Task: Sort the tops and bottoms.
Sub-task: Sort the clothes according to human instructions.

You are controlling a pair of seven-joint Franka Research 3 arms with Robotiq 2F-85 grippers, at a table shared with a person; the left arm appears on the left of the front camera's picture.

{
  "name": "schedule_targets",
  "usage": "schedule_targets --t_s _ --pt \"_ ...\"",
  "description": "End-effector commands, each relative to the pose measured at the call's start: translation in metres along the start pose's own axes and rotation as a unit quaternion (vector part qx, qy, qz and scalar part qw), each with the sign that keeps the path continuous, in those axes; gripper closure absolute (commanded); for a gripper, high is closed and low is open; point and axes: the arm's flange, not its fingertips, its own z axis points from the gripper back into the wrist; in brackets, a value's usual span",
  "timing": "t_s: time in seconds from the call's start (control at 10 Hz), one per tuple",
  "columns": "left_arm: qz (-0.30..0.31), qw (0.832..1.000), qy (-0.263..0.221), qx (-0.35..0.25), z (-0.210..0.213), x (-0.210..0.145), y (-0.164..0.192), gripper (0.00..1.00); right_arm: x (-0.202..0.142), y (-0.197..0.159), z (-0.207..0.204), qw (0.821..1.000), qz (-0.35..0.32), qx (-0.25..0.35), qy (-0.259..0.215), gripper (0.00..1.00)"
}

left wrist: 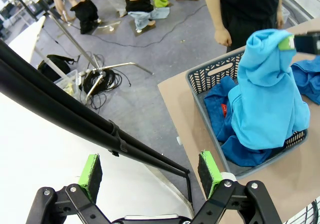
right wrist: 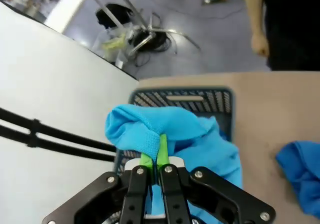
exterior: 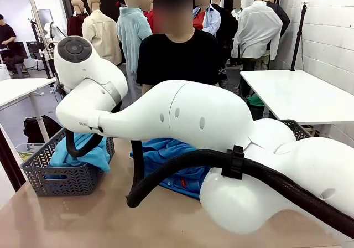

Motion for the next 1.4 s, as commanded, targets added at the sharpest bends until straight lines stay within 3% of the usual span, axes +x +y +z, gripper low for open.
schedule_targets --t_s 0.0,0.1,0.7,0.9,1.3 --pt "-0.003 1.0 0.008 -0.001 0.001 0.001 0.002 0.0 0.061 0.127 -0.088 1.0 0.011 -0.014 0.013 1.0" --pt "-0.003 1.0 0.008 -0.001 0.001 0.001 0.002 0.0 0.0 0.0 0.0 1.0 0.0 0.0 0.0 1.0" --pt "-0.003 1.0 0.008 -0.001 0.001 0.001 0.002 0.0 0.001 -0.003 -0.003 1.0 -0.001 -0.006 0.004 1.0" --pt "-0.003 1.0 0.008 -0.001 0.001 0.001 0.002 0.0 0.018 0.021 -0.071 0.992 0.053 0.003 0.112 1.0" --pt "-0.003 1.0 0.008 -0.001 0.001 0.001 0.002 0.0 0.01 0.045 -0.167 0.962 0.104 0.039 0.248 1.0"
